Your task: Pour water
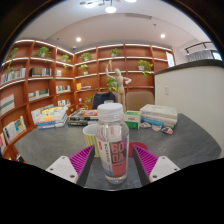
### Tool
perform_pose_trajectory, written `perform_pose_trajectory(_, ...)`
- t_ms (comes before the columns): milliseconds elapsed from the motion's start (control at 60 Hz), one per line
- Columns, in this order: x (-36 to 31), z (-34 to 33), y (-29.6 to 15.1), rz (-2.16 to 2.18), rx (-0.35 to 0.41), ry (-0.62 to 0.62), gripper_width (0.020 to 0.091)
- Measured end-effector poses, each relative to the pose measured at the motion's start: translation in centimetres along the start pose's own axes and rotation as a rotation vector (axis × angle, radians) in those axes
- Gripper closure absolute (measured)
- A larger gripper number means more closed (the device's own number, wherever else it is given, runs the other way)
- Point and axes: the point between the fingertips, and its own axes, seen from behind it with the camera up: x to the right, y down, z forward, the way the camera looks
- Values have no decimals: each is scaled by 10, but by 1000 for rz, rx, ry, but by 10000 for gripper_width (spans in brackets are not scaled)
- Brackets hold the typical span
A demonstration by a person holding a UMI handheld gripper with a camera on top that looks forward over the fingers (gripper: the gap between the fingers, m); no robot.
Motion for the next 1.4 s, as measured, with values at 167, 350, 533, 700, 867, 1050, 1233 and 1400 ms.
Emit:
perform_pose_trajectory(167,2,13,-6,-34,61,47,553)
perform_pose_trajectory(350,4,18,-10,-66,83,81,741)
perform_pose_trajectory(533,-1,24,-11,-153,21,78,776)
perform_pose_trajectory(700,29,38,-32,-437,-51,128,777)
perform_pose_trajectory(867,55,61,-58,-825,-152,187,776)
perform_pose_trajectory(1050,65,86,-84,-1280,-197,229,777)
perform_pose_trajectory(1233,67,98,-88,-1637,-239,255,777)
perform_pose_trajectory(1400,64,106,-101,-1868,-239,303,779)
